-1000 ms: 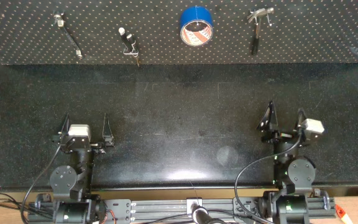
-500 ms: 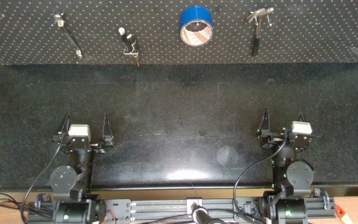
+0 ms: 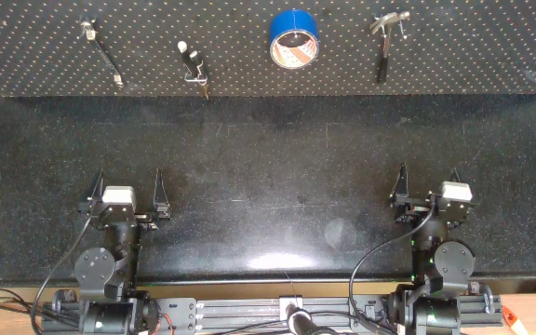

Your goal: Place Tools Onto Pegboard

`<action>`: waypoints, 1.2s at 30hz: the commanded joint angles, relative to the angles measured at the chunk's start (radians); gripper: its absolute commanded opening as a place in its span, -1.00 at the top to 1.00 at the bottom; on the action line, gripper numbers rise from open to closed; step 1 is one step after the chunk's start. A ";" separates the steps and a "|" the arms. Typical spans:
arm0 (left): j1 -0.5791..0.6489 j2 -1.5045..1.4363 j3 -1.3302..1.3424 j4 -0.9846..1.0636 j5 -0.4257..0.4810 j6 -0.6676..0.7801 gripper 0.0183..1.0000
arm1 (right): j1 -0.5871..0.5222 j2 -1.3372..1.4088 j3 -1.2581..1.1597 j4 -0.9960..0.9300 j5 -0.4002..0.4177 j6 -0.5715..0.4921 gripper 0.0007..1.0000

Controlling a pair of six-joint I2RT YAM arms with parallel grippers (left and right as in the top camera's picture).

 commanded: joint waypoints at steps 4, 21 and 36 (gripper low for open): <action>-0.006 -0.008 -0.002 -0.007 0.011 0.011 -1.00 | -0.040 -0.013 -0.003 -0.006 -0.049 0.005 -0.86; -0.006 -0.008 -0.002 -0.007 0.011 0.011 -0.99 | 0.080 -0.013 -0.003 -0.004 0.013 -0.047 -0.86; -0.006 -0.008 -0.002 -0.007 0.011 0.011 -0.99 | 0.084 -0.013 -0.003 -0.004 0.012 -0.046 -0.86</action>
